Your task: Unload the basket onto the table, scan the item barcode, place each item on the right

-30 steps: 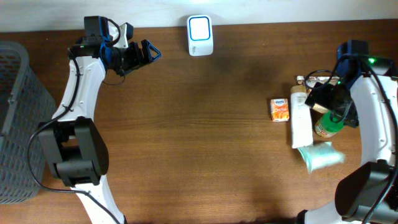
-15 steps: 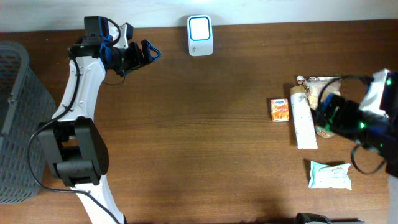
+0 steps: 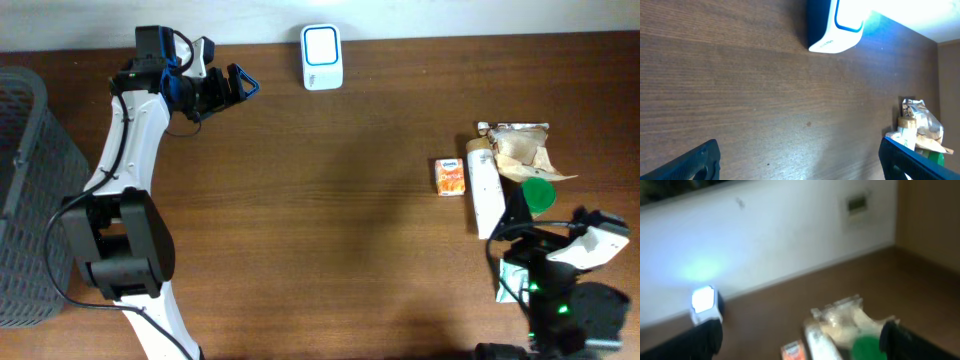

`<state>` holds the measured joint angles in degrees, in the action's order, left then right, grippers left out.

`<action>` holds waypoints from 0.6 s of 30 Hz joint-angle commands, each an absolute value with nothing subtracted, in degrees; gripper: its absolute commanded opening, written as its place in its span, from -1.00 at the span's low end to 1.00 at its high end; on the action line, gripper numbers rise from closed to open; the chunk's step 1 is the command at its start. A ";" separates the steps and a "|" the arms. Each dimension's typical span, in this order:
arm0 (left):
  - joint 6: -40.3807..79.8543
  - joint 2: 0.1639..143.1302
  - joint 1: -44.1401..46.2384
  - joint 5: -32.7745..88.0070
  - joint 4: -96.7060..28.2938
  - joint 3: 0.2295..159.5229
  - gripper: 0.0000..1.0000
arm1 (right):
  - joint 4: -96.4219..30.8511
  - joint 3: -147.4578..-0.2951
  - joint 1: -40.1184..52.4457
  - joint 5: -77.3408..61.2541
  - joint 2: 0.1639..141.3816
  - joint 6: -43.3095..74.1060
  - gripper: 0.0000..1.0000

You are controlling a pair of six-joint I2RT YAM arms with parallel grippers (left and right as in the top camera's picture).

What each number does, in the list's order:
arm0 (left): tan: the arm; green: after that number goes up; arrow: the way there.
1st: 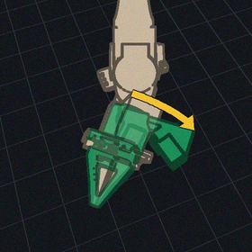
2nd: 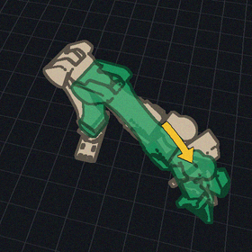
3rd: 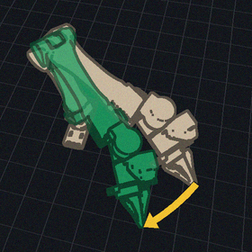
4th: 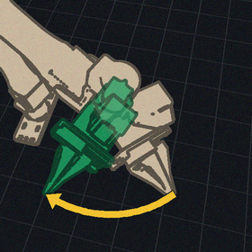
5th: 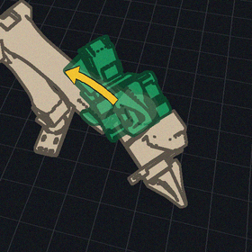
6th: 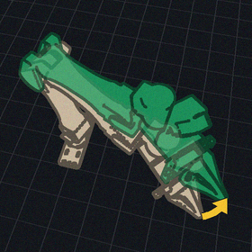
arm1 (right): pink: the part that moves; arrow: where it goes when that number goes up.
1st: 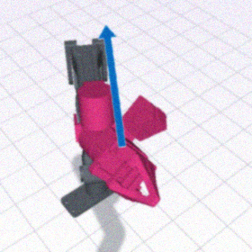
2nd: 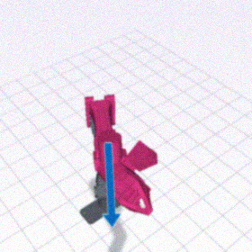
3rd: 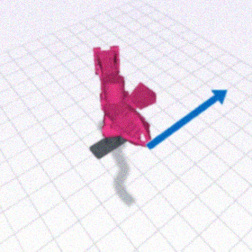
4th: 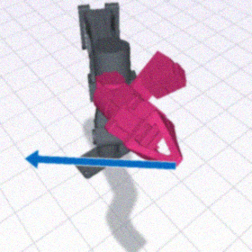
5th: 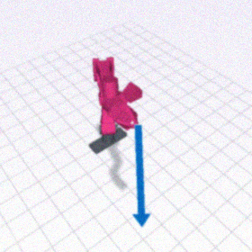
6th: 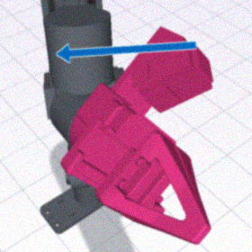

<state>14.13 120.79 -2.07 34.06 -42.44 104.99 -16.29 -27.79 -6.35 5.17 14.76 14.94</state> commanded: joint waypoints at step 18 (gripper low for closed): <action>13.61 120.64 -2.26 34.28 -42.30 105.25 0.98 | -4.32 -0.32 -2.48 3.25 0.19 14.15 0.97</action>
